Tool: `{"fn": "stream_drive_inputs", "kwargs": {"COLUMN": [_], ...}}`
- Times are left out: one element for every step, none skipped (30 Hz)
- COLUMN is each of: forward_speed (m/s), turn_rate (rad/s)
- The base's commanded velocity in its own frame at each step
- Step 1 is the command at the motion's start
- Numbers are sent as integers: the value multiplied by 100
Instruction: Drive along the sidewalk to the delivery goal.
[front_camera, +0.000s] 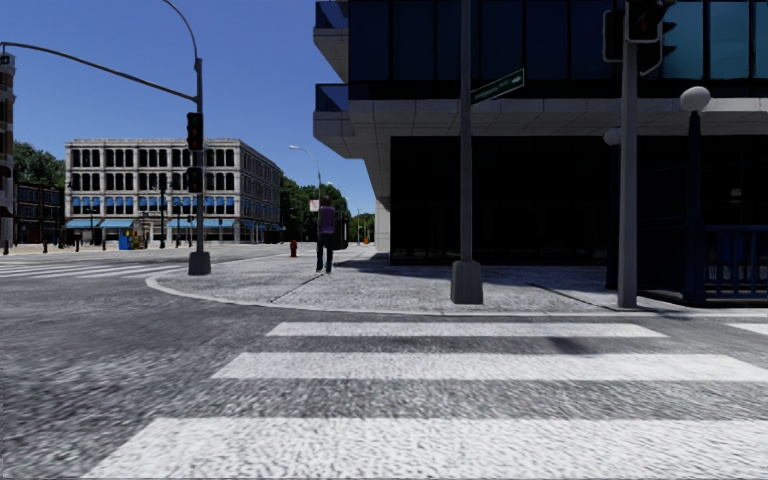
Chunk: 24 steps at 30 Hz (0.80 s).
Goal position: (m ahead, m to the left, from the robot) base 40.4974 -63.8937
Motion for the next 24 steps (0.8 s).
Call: {"fn": "stream_drive_inputs", "kwargs": {"forward_speed": [200,200,200,200,200,200,200,200,200,200,200,200,200,200,200,200,200,200,200,200,200,200,200,200], "turn_rate": [0,0,0,0,0,0,0,0,0,0,0,0,0,0,0,0,0,0,0,0,0,0,0,0]}}
